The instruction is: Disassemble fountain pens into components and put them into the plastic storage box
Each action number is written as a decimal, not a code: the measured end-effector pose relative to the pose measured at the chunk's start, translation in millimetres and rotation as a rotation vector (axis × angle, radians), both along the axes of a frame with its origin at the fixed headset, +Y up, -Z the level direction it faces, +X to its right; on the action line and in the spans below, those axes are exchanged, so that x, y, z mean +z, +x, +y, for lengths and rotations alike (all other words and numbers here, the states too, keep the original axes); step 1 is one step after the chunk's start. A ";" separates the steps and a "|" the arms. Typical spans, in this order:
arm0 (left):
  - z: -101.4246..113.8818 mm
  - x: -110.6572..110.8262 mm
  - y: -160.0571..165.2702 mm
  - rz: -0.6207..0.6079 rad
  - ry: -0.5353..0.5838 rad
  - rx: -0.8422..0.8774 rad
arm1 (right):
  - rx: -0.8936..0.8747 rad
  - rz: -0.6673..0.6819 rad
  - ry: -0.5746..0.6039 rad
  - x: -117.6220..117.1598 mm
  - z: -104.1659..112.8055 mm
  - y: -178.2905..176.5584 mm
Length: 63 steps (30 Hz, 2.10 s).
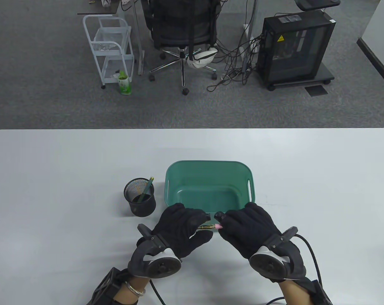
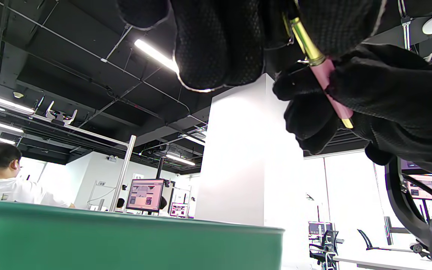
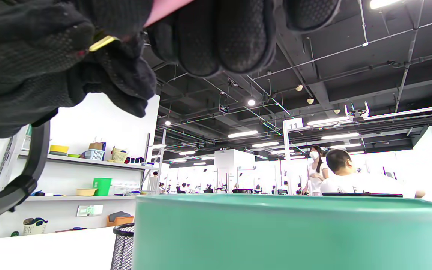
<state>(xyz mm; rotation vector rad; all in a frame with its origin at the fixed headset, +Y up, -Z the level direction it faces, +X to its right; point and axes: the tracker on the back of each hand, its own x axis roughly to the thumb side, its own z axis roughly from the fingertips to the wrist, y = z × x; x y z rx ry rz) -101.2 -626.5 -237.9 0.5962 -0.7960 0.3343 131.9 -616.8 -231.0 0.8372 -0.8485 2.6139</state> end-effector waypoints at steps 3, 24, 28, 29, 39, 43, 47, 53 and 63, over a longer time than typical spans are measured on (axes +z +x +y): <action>0.2 0.4 0.4 0.000 0.004 -0.001 | 0.001 -0.002 -0.002 -0.3 -0.1 -0.1; 0.5 0.1 -0.1 -0.002 0.017 0.023 | -0.005 0.007 0.006 1.7 -0.2 -0.6; 0.4 -0.3 -0.5 -0.004 0.015 0.026 | -0.004 0.008 0.007 2.1 -0.4 -1.0; 0.4 -0.4 -0.6 -0.005 0.015 0.026 | -0.003 0.008 0.007 2.2 -0.4 -1.1; 0.0 -1.5 -1.2 -0.005 0.007 0.023 | 0.001 0.006 0.008 1.8 -1.5 -1.3; -0.2 -1.3 -1.8 -0.012 0.007 0.026 | -0.006 -0.002 0.012 1.5 -0.2 1.4; -0.5 -0.9 -2.0 -0.009 0.008 0.022 | -0.009 -0.008 0.013 1.3 0.4 2.8; -1.0 -0.5 -0.8 -0.017 0.000 -0.006 | -0.007 -0.011 0.013 0.7 0.5 3.3; -1.2 0.1 0.7 -0.003 0.018 -0.009 | -0.008 -0.010 0.013 0.6 0.5 3.7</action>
